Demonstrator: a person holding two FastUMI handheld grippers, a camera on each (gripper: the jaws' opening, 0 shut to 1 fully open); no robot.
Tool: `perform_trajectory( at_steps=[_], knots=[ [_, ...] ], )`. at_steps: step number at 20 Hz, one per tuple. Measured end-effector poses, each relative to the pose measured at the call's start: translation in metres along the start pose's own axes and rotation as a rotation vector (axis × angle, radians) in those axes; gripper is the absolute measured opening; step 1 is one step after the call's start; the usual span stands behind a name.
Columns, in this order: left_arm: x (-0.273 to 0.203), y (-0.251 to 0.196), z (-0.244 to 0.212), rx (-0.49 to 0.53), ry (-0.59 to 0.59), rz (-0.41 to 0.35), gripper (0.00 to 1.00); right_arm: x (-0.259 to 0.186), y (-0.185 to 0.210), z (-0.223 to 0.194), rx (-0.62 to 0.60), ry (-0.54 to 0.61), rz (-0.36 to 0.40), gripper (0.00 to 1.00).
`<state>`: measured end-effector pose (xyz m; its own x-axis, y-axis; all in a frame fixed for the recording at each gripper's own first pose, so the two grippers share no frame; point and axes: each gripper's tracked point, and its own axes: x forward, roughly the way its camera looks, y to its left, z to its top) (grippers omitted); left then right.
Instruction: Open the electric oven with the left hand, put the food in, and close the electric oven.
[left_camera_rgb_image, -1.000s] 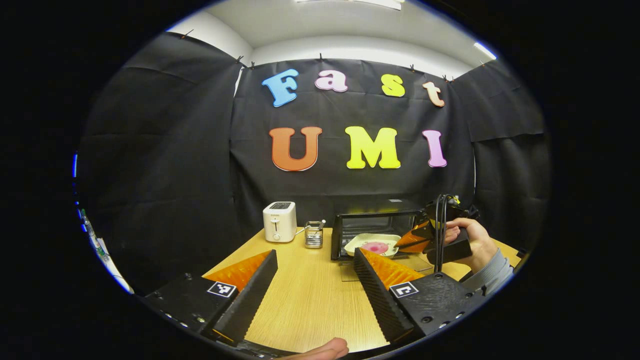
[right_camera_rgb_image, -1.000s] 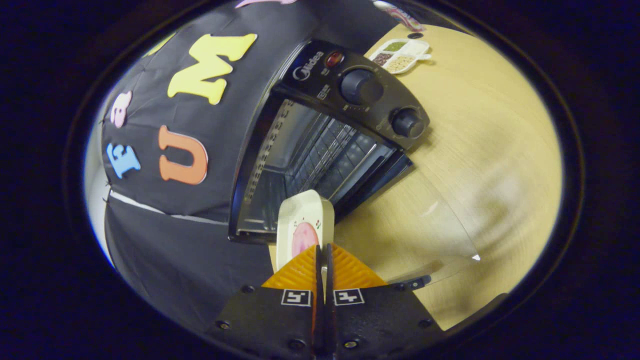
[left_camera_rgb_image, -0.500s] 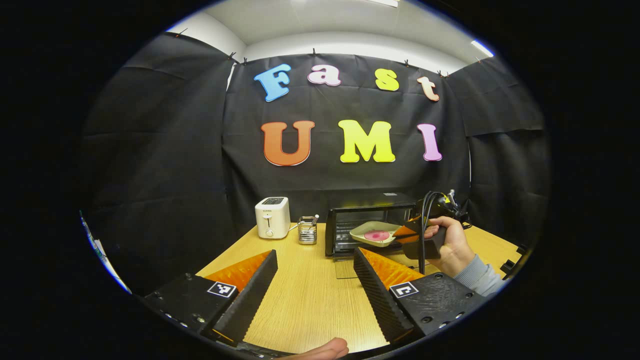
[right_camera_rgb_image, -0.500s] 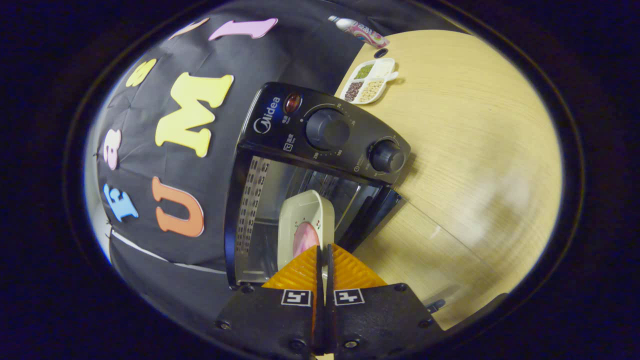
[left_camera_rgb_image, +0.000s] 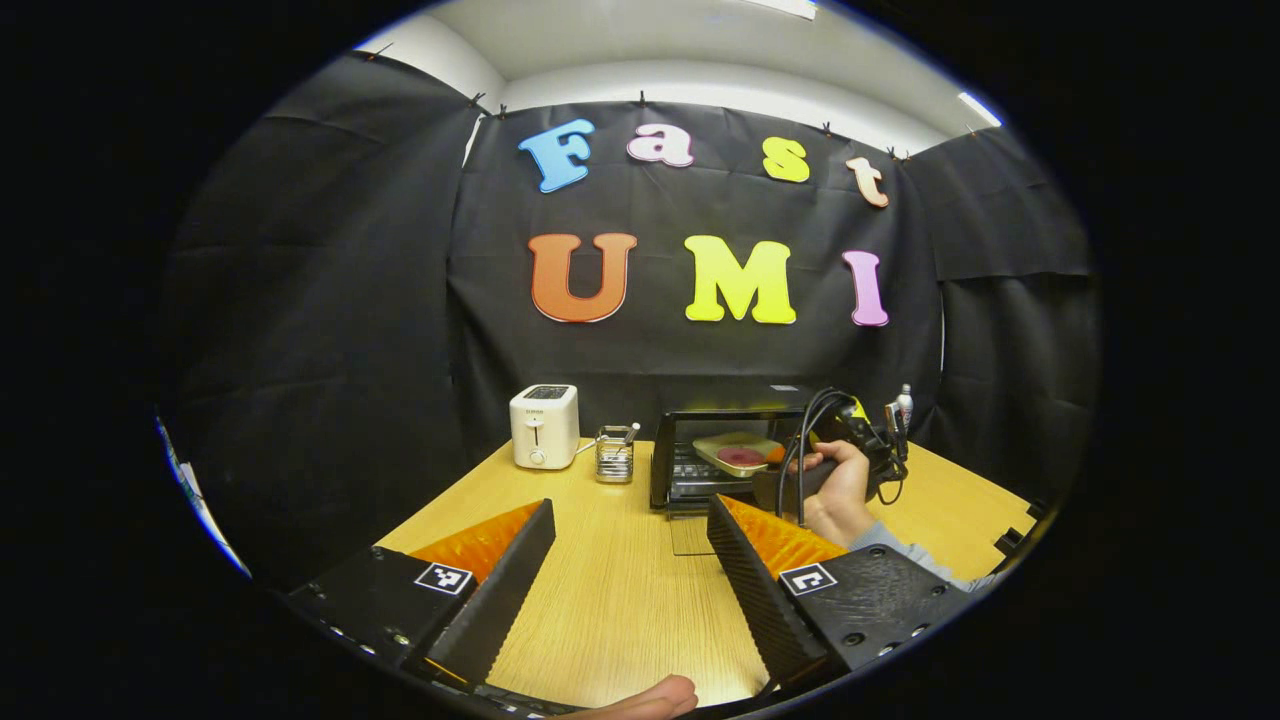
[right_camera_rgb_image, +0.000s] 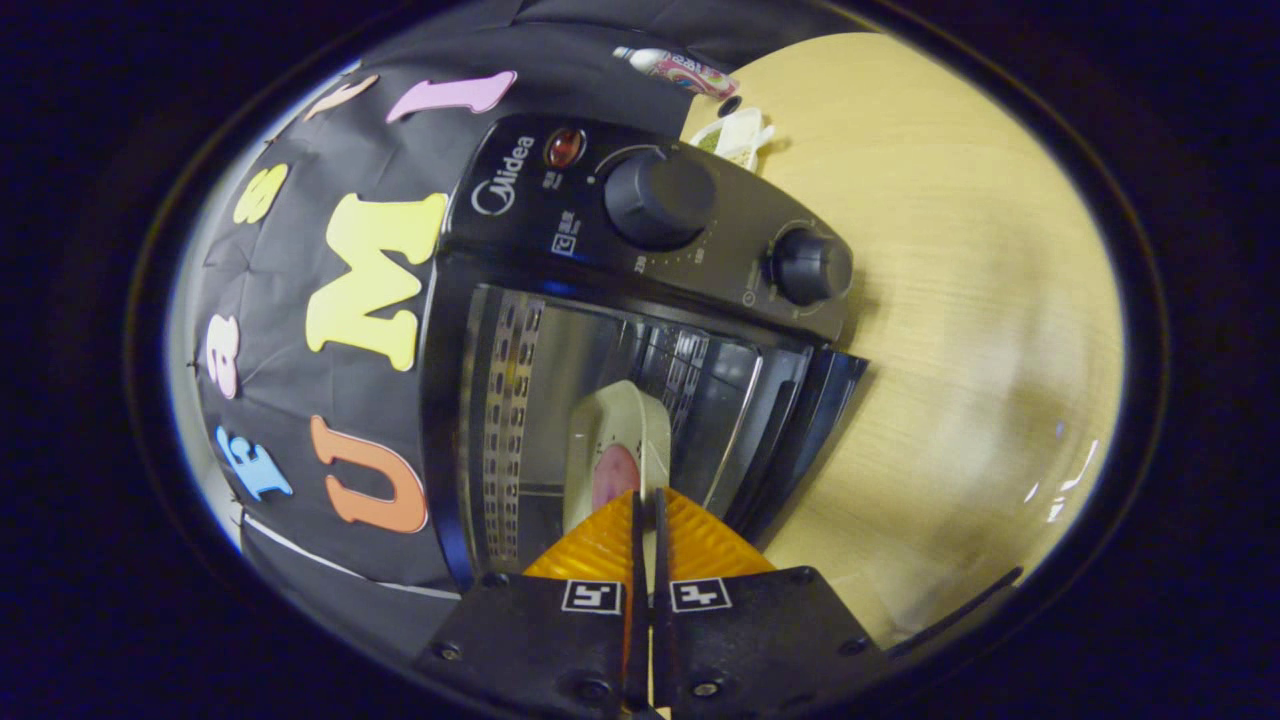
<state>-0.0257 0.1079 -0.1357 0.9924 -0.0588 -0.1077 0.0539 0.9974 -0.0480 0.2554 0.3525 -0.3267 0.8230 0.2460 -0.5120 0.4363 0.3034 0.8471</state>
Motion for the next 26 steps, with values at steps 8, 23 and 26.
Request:
perform_trajectory(
  at_steps=[8, 23, 26],
  knots=[
    [-0.002, 0.014, -0.01, -0.03, 0.025, 0.037, 0.95, 0.006, 0.002, 0.023, -0.032, -0.148, 0.072, 0.24],
    [-0.02, -0.009, -0.01, -0.009, 0.043, 0.021, 0.95, -0.058, -0.03, -0.014, -0.605, -0.184, 0.032, 0.92],
    [-0.018, -0.008, -0.024, -0.016, 0.083, 0.035, 0.95, -0.075, -0.027, -0.02, -0.765, -0.211, 0.054, 0.97]
  ],
)
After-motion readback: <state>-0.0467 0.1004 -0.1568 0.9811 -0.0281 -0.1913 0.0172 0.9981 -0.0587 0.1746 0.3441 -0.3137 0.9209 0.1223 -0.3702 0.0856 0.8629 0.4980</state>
